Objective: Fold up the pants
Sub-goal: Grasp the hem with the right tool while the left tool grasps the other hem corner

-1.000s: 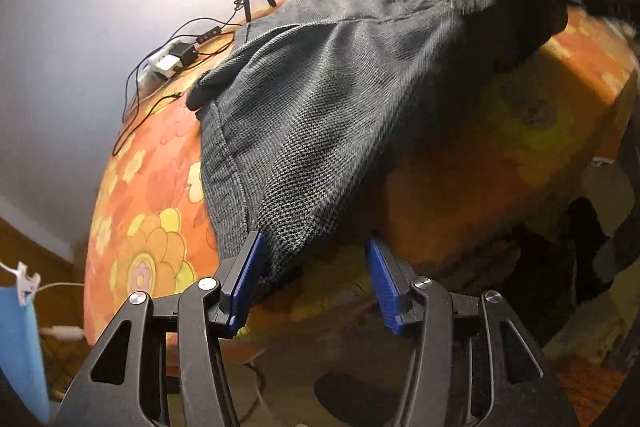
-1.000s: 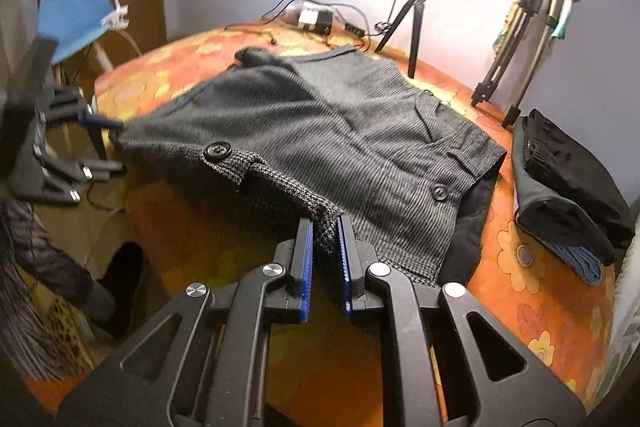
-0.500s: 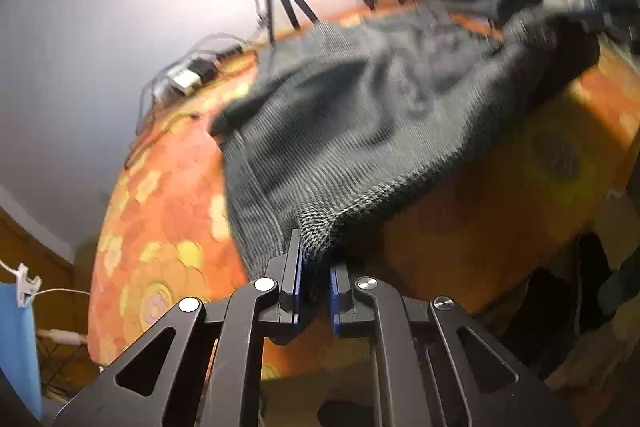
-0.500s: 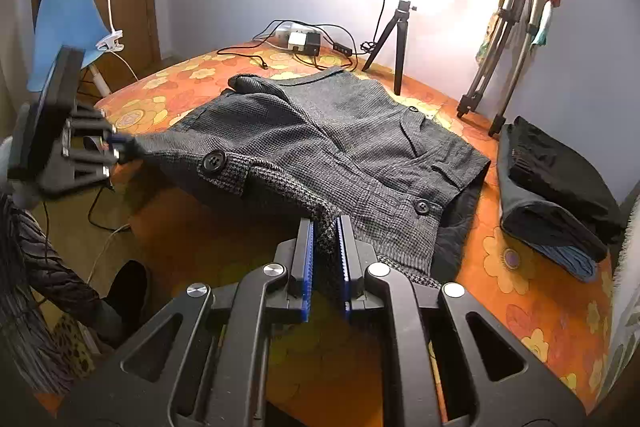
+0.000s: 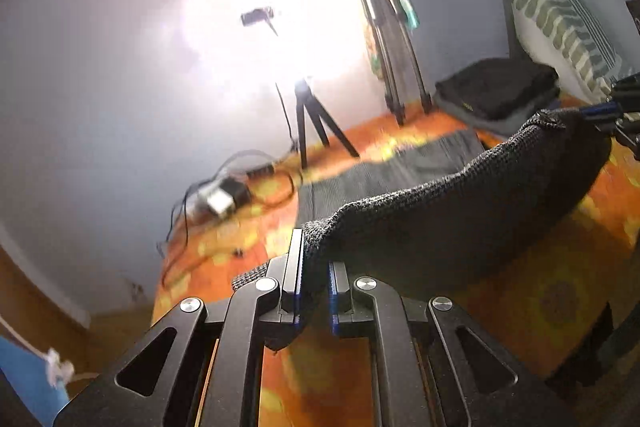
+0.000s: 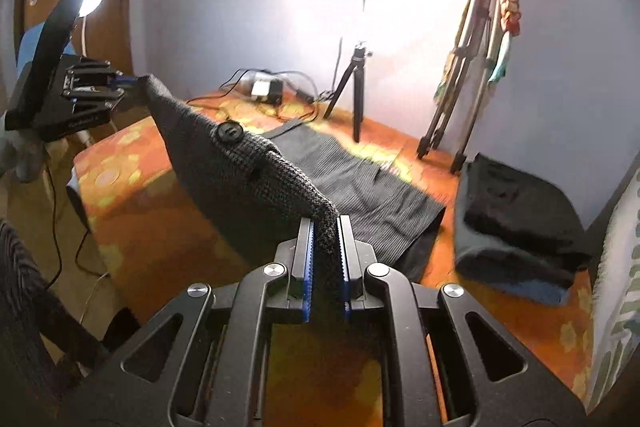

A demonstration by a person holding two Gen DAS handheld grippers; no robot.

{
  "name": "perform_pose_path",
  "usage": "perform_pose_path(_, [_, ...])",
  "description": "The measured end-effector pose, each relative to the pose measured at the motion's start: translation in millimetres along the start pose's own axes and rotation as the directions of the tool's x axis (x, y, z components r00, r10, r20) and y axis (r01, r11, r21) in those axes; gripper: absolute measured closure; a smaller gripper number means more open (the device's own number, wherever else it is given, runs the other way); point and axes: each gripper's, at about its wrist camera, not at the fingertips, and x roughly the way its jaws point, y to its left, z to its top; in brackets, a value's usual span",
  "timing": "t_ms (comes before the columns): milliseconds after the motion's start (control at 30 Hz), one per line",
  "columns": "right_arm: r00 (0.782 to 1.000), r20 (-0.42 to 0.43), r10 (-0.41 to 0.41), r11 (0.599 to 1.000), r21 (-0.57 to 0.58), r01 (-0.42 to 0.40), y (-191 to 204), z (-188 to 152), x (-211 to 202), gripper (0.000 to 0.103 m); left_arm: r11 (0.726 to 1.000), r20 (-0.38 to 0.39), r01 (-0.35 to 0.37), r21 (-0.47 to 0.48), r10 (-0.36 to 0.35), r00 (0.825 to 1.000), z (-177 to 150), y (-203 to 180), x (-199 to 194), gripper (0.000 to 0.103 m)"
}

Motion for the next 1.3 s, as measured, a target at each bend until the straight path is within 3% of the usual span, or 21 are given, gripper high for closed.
perform_pose_path(200, [1.0, -0.011, -0.023, 1.0, 0.005, 0.023, -25.9, 33.5, 38.4, 0.092, 1.0, -0.011, -0.002, -0.009, 0.002, 1.0, 50.7, 14.7, 64.1, 0.096])
perform_pose_path(400, [0.997, -0.075, -0.021, 0.999, 0.04, 0.024, -71.4, 53.1, 98.9, 0.092, 1.0, -0.065, 0.014, -0.008, -0.014, 0.998, 70.6, 15.1, 132.9, 0.096])
perform_pose_path(833, [0.974, -0.226, -0.032, 0.998, 0.051, 0.045, -118.1, 45.1, 227.2, 0.092, 0.999, -0.201, 0.007, -0.034, -0.014, 0.98, 58.8, 7.5, 254.1, 0.096])
perform_pose_path(1300, [0.946, -0.309, -0.098, 0.994, 0.025, 0.111, -122.5, 30.8, 294.8, 0.092, 1.0, -0.293, -0.018, 0.004, 0.019, 0.956, 51.7, -8.4, 320.3, 0.096])
